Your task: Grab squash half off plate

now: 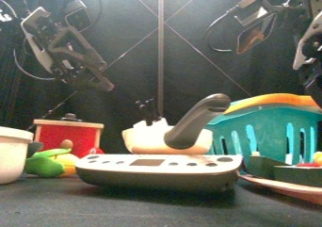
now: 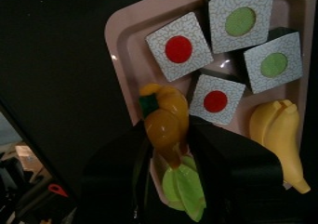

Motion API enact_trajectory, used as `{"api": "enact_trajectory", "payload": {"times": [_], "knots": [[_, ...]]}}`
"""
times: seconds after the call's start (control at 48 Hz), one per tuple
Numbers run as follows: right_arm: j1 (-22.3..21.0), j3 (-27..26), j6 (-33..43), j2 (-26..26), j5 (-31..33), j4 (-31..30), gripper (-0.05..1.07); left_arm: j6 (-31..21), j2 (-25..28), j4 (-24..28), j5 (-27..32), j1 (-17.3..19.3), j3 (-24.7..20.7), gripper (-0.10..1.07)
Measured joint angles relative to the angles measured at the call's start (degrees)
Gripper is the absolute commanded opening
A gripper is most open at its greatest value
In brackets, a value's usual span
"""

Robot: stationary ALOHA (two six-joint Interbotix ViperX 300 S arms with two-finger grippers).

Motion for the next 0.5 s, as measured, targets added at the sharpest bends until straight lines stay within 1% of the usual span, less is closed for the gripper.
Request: {"api": "enact_trajectory", "payload": {"times": [0.5], "knots": [[0.0, 0.0, 0.1, 0.0, -0.2, -1.9, 0.70, 0.0, 0.0, 0.0, 0.0, 0.0, 0.3, 0.94]]}}
